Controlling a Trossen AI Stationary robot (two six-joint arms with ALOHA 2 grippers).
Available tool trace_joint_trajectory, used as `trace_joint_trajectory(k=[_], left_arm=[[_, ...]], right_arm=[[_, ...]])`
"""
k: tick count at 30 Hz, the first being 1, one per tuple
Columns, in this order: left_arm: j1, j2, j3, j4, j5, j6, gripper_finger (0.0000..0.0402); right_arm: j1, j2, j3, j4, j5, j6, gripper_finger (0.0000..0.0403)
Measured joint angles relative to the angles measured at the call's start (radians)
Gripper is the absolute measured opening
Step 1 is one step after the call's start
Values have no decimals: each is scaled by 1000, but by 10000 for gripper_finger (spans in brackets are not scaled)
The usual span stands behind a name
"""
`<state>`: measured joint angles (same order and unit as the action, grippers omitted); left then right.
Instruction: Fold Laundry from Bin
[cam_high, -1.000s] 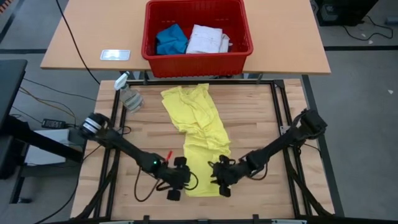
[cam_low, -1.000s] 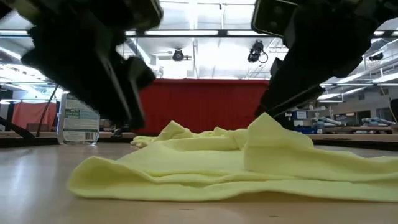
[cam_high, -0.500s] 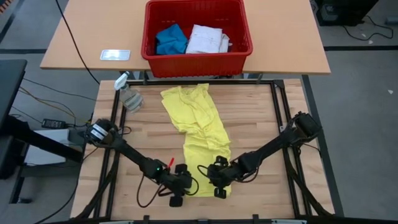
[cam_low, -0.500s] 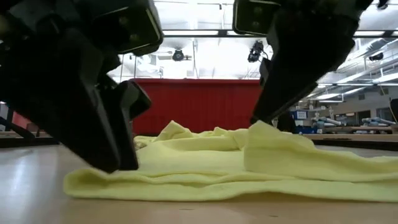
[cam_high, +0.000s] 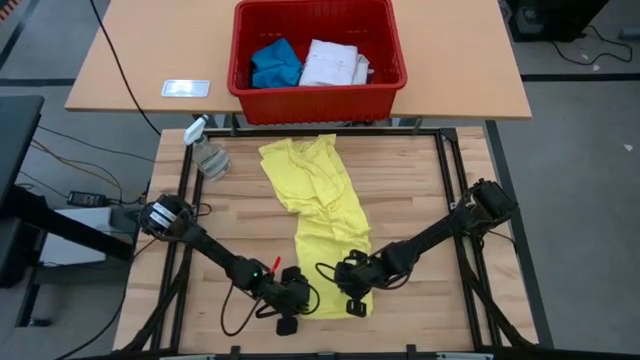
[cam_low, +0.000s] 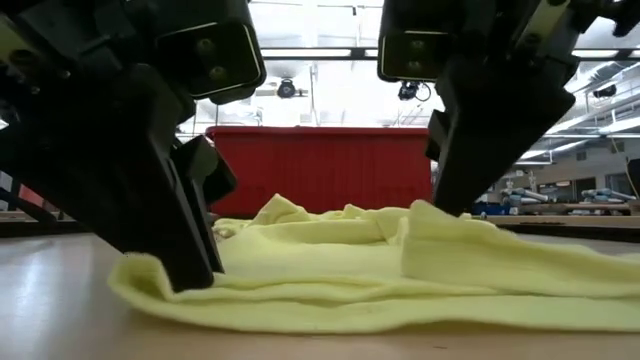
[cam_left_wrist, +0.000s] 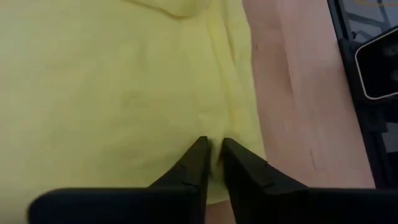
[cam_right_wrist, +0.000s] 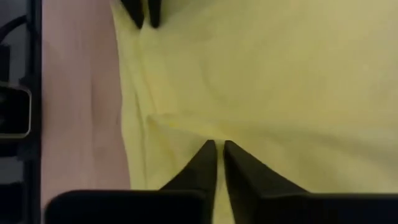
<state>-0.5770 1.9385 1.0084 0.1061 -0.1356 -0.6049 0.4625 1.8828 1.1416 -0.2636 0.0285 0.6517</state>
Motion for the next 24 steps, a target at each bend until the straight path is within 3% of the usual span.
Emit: trace_joint_trajectory(k=[4,10,16,24], left_arm=[[0,2,-1,16,5,-30,9],[-12,3,-3,49,15,-50,6],[-18,3,-3,54,16,-49,2],[-16,3,-3,53,12,-39,1]], right_arm=[[11,0,0,9,-76,5,10],[87,-21,0,53,-105,81,11],[93,-19,-1,17,59,166,88],[43,-9,-4,43,64,148,201]])
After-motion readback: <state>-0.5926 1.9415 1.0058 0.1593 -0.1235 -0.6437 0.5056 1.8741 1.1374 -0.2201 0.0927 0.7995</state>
